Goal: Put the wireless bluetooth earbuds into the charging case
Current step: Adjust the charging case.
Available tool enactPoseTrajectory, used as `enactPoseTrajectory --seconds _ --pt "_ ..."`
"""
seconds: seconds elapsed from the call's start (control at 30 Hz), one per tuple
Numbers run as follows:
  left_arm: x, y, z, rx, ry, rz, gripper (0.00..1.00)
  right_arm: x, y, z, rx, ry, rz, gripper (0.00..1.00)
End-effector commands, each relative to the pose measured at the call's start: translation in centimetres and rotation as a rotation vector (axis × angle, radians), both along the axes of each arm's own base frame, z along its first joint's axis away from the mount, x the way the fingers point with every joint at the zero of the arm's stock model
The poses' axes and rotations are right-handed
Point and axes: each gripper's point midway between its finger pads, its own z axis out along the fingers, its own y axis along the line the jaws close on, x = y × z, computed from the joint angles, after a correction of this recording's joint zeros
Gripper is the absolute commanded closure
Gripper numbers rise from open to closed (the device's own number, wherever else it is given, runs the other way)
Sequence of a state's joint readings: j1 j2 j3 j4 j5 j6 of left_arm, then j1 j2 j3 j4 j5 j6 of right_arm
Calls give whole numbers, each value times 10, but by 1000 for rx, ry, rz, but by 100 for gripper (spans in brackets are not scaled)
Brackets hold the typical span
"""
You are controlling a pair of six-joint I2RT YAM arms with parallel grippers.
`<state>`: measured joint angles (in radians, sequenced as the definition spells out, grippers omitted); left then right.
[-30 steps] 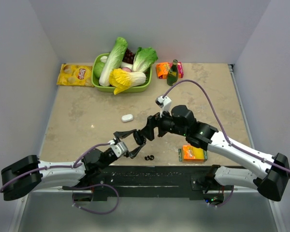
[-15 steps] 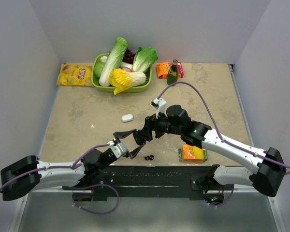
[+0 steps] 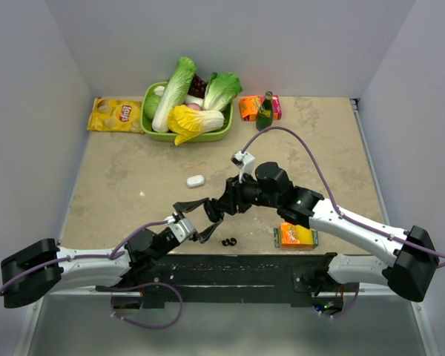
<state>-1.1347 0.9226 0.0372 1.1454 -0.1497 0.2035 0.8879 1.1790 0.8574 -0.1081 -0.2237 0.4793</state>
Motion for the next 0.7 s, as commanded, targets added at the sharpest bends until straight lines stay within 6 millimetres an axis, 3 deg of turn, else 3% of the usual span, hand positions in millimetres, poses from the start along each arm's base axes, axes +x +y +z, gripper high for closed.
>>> enactPoseTrajectory --seconds 0.0,0.3,0.4,0.47,0.67 --pt "-2 2 35 -101 -65 5 100 1 4 6 32 -17 15 61" --pt "-2 2 35 -103 -67 5 100 0 6 4 30 -15 30 77" --pt "-1 1 35 -100 -66 4 100 0 6 5 30 -19 35 85" --pt "-1 1 34 -101 -65 3 100 0 7 5 27 -19 37 100" --pt "0 -4 29 -93 -31 -4 100 8 0 10 -4 -71 8 100"
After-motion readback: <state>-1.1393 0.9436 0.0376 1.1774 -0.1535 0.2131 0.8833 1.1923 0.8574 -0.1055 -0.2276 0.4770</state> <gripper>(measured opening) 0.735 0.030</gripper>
